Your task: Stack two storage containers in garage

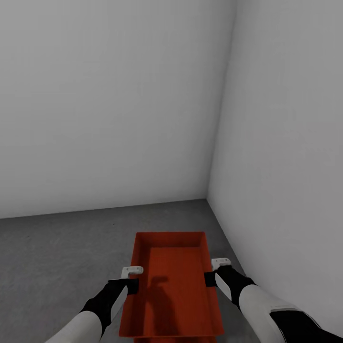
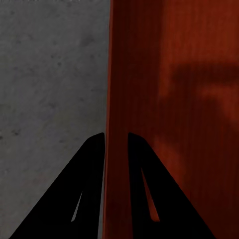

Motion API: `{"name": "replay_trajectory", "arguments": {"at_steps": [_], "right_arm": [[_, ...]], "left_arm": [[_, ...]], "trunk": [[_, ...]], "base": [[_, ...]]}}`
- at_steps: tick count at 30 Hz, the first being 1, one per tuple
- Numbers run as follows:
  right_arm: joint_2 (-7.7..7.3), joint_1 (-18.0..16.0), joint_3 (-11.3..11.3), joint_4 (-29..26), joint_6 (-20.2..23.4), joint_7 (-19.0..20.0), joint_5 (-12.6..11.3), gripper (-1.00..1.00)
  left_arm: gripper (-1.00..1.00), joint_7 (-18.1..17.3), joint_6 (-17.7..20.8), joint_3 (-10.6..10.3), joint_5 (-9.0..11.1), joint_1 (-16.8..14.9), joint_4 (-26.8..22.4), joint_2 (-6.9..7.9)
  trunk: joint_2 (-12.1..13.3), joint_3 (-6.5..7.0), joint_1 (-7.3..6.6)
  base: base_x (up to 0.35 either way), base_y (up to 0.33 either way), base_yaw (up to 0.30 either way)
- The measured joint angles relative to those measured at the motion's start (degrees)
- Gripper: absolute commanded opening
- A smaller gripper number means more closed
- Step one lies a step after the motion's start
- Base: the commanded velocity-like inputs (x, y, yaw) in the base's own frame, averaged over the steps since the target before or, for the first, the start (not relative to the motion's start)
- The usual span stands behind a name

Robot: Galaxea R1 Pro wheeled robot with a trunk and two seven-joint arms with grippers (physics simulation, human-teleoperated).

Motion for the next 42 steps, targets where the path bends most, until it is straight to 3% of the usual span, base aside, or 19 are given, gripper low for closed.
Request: {"name": "replay_trajectory", "arguments": {"at_steps": [42], "right_arm": [[0.00, 0.01, 0.01, 0.02, 0.00, -0.01, -0.01, -1.00]], "left_arm": [[-1.00, 0.00, 0.01, 0.04, -0.01, 0.01, 0.01, -0.01]], "trunk": [[0.00, -0.19, 0.00]], "base": [[0.000, 0.000, 0.000]]}}
